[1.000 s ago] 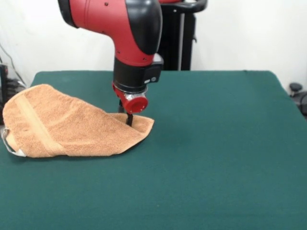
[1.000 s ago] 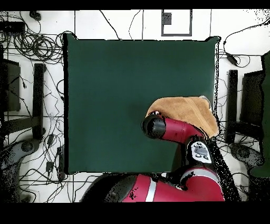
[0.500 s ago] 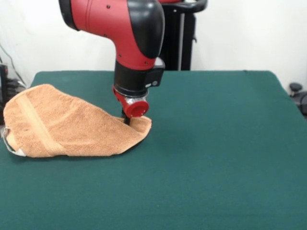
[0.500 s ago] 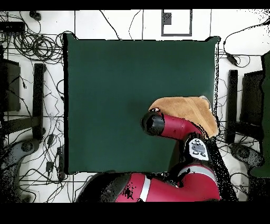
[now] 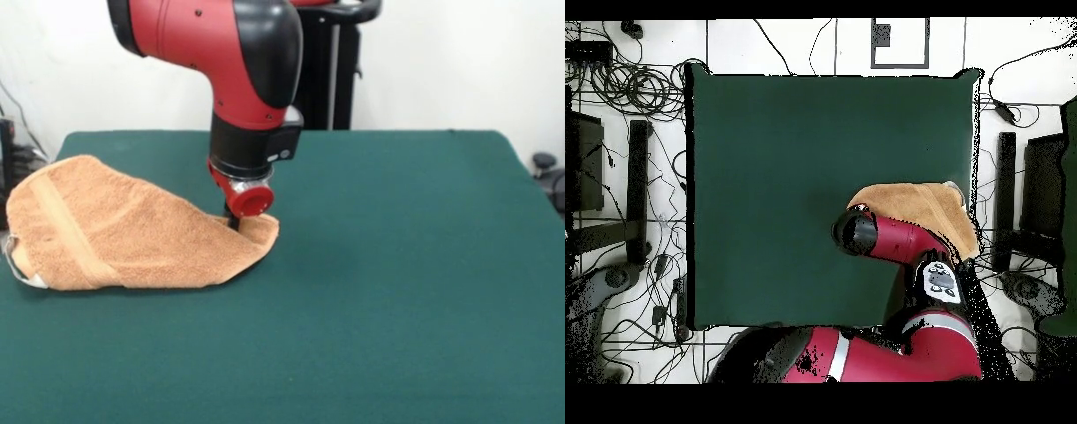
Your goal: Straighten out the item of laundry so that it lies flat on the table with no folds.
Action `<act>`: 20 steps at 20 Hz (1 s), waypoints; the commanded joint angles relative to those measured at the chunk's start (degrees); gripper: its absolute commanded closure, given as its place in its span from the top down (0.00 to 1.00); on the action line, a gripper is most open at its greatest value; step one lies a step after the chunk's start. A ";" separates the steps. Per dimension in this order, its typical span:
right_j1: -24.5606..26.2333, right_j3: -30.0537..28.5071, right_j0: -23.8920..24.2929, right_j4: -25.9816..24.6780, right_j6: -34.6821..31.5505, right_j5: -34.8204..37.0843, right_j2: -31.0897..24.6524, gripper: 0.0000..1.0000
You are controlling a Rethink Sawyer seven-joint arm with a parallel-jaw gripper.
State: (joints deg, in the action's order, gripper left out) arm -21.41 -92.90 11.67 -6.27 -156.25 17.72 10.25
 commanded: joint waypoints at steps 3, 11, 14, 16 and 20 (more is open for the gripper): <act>3.68 2.55 -5.18 4.95 -7.83 3.94 -1.67 0.00; 3.73 3.23 -10.26 10.52 -11.21 7.25 -1.32 0.00; 4.51 4.43 -12.10 13.67 -12.26 9.28 -1.55 0.00; 4.51 4.46 -12.61 16.48 -13.33 9.94 -2.63 0.00; 4.74 5.80 -15.10 21.25 -15.54 11.41 -2.91 0.00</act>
State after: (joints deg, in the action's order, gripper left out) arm -19.52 -90.71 1.26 6.59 -156.25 21.22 12.60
